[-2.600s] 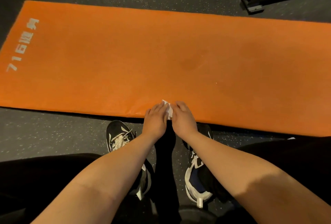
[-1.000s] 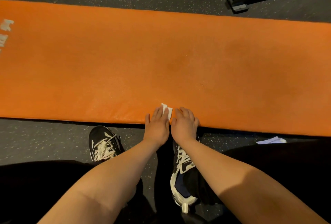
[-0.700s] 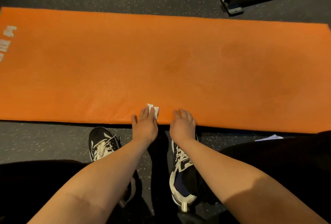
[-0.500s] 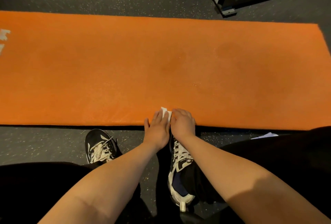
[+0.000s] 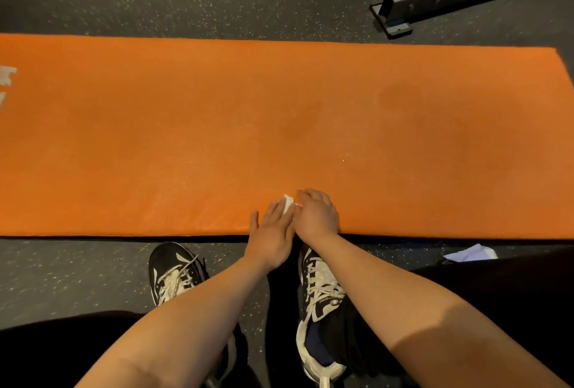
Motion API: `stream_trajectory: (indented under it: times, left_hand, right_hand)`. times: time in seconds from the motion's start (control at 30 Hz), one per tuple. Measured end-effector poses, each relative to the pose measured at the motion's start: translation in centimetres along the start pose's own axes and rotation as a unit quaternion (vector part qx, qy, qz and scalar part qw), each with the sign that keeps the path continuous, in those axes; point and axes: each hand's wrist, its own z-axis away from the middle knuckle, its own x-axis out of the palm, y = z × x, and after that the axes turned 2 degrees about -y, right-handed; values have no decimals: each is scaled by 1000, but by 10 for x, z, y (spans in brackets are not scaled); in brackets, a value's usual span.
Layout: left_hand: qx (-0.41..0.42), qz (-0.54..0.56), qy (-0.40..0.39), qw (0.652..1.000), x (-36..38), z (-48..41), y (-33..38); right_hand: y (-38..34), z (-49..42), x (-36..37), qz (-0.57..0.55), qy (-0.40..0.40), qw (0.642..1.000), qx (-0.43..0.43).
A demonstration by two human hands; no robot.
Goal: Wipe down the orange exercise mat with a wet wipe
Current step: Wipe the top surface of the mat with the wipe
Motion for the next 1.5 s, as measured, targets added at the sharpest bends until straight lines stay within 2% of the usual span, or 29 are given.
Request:
stream_trajectory:
  times: [0.07, 0.23, 0.3, 0.47, 0.67, 0.73, 0.83, 0.9, 0.97, 1.1, 1.17, 1.3, 1.4, 1.5]
  left_hand:
    - [-8, -13, 17, 1000, -3, -7, -9]
    - [-132, -6, 46, 990, -18, -34, -25]
    - [-128, 7, 42, 991, -18, -40, -20]
    - [-26, -8, 16, 1000, -10, -40, -12]
    - [-145, -14, 39, 989, -33, -67, -34]
    - [-109, -1, 21, 994, -25, -63, -20]
    - [-2, -8, -20, 1000, -5, -46, 10]
    - [31, -22, -34, 999, 1, -41, 17]
    - [30, -45, -30, 998, -4, -43, 11]
    - [-82, -39, 5, 996, -14, -35, -13]
    - [-104, -26, 13, 994, -11, -27, -9]
    - [-28, -1, -2, 1000, 7, -9, 24]
    - [31, -29, -13, 999, 15, -3, 30]
    - [4, -70, -2, 998, 2, -6, 10]
  right_hand:
    - [0, -1, 5, 21, -10, 1000, -6]
    - [-1, -5, 14, 64, -1, 998, -4]
    - [-5, -12, 8, 42, -10, 999, 24]
    - [-12, -23, 1, 35, -8, 999, 40]
    - [-4, -17, 22, 36, 25, 999, 10]
    - [1, -18, 17, -1, 32, 999, 3]
    - [14, -10, 12, -87, 48, 994, 34]
    - [21, -1, 13, -74, 81, 992, 63]
    - [25, 7, 16, -33, 89, 994, 53]
    - [25, 14, 15, -9, 64, 997, 36]
    - [26, 20, 15, 3, 57, 997, 42]
    - [27, 33, 14, -5, 93, 992, 90]
    - [30, 39, 14, -27, 87, 992, 86]
    - [33, 42, 11, -8, 64, 996, 58]
